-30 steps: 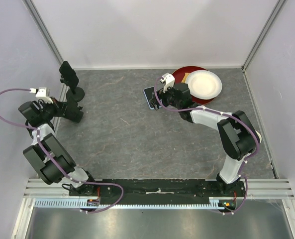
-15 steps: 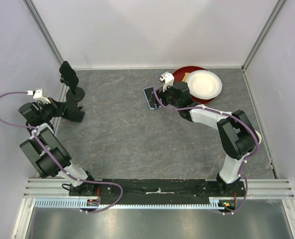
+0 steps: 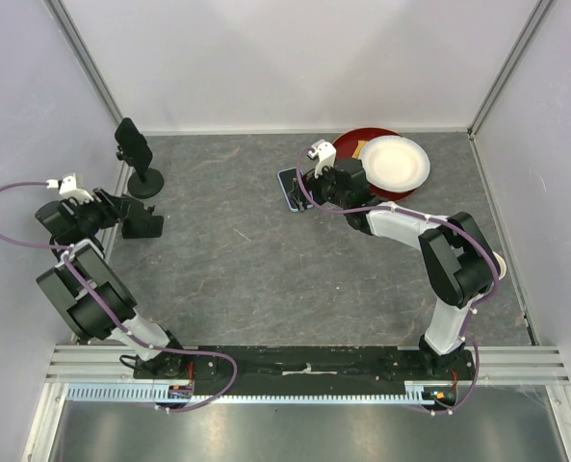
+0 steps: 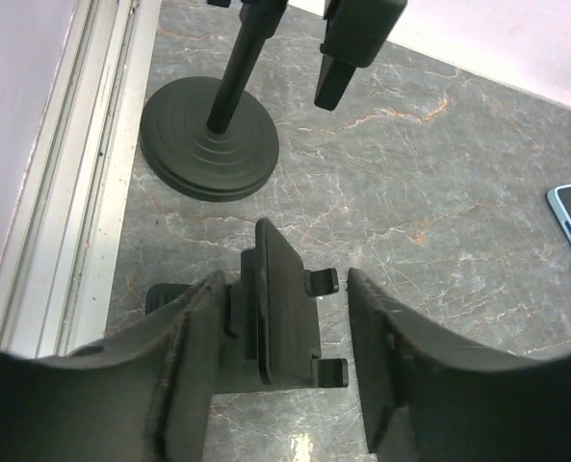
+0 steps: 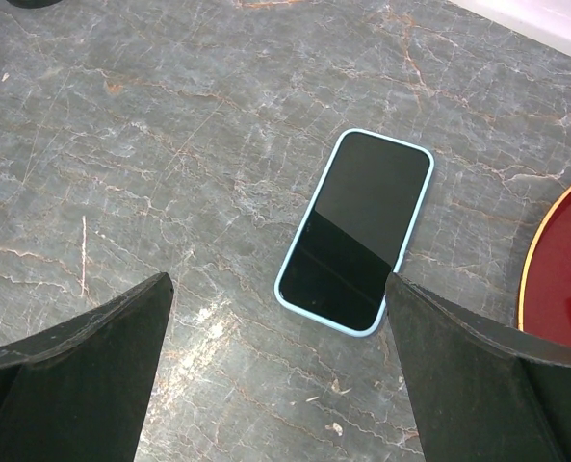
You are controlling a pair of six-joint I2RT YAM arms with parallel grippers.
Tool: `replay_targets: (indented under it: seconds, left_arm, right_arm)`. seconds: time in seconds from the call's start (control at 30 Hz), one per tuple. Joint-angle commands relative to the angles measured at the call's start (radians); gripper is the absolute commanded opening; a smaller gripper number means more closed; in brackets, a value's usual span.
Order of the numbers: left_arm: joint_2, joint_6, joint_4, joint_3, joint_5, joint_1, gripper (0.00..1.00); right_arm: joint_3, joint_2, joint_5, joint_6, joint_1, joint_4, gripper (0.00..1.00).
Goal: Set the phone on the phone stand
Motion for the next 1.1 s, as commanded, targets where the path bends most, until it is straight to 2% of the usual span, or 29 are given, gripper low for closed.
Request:
replay_targets:
  seconds: [0.0,0.2,0.3,0.37,0.43,0.53,0.67,0.7,0.8,0.87,0.9,0.93,0.97,1.07]
  left_arm:
    - [-0.026,-0.033,0.022,0.003,-0.047,0.006,0.63]
    - [-0.087,-0.091,0.042,-0.037,-0.142,0.007,0.68]
    - [-0.202,-0.202,0.054,-0.118,-0.350,0.006,0.68]
    - [-0.347,-0.264,0.032,-0.193,-0.563,-0.005,0.68]
    - [-0.461,-0.297,-0.156,-0.189,-0.817,-0.103,0.68]
    - [-0.544,-0.291,-0.212,-0.203,-0.889,-0.241,0.67]
    - [-0.734,-0.300,-0.341,-0.181,-1.003,-0.437,0.66]
    - [-0.763,-0.282,-0.349,-0.180,-1.033,-0.539,0.66]
    - [-0.842,-0.271,-0.370,-0.180,-1.122,-0.720,0.65]
    - [-0.833,-0.312,-0.451,-0.146,-1.202,-0.825,0.67]
    - [-0.787,-0.339,-0.493,-0.123,-1.296,-0.910,0.68]
    - [-0.756,-0.373,-0.540,-0.064,-1.343,-0.951,0.69]
    - [-0.720,-0.411,-0.591,-0.030,-1.371,-1.018,0.69]
    - [-0.568,-0.395,-0.646,0.061,-1.406,-1.104,0.69]
  right_arm:
    - [0.033,-0.002,-0.022,-0.014,0.001,0.019,0.98]
    - [0.030,-0.006,-0.022,-0.013,-0.002,0.022,0.98]
    - [0.028,-0.008,-0.021,-0.014,-0.001,0.019,0.98]
    - [0.031,-0.006,-0.012,-0.014,0.000,0.017,0.98]
    - [0.039,-0.002,-0.009,-0.016,-0.001,0.008,0.98]
    - [0.045,0.006,-0.007,-0.014,-0.001,-0.004,0.98]
    - [0.057,0.020,-0.004,-0.011,-0.001,-0.017,0.98]
    - [0.066,0.023,-0.001,-0.013,-0.001,-0.027,0.98]
    - [0.086,0.041,0.005,-0.013,-0.001,-0.050,0.98]
    - [0.095,0.052,0.008,-0.014,0.001,-0.060,0.98]
    - [0.095,0.057,0.013,-0.014,0.000,-0.064,0.98]
    - [0.095,0.058,0.013,-0.014,-0.001,-0.066,0.98]
    - [0.095,0.058,0.014,-0.014,0.001,-0.067,0.98]
    - [0.102,0.064,0.030,-0.010,-0.001,-0.075,0.98]
